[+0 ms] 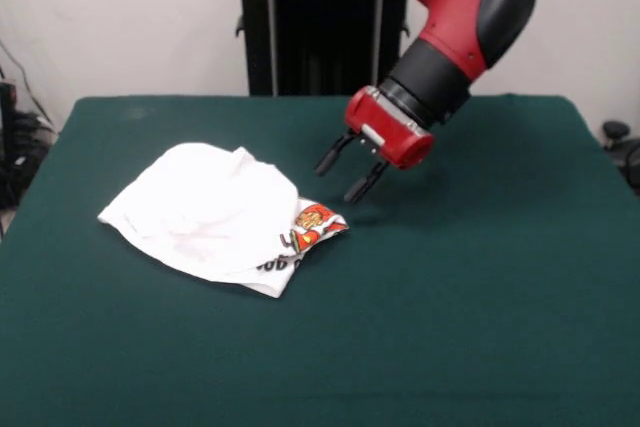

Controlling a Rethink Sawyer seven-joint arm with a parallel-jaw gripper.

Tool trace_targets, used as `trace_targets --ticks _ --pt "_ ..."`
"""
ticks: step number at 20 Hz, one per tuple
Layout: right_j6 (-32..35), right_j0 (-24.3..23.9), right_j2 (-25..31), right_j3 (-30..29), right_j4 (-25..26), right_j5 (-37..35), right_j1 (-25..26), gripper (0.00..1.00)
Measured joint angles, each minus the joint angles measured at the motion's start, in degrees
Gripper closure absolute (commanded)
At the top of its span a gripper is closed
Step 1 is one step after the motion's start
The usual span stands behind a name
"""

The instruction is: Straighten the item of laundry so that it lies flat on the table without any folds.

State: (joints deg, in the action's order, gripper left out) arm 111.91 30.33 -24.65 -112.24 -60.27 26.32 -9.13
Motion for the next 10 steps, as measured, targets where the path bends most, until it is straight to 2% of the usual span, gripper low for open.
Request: trace_targets --ticks 4,10 --pt "0.0 -0.01 0.0 -0.09 -1.76 3.24 1.86 0.0" --pt "0.54 -1.07 0.01 -0.09 -0.92 7.54 3.4 0.0"
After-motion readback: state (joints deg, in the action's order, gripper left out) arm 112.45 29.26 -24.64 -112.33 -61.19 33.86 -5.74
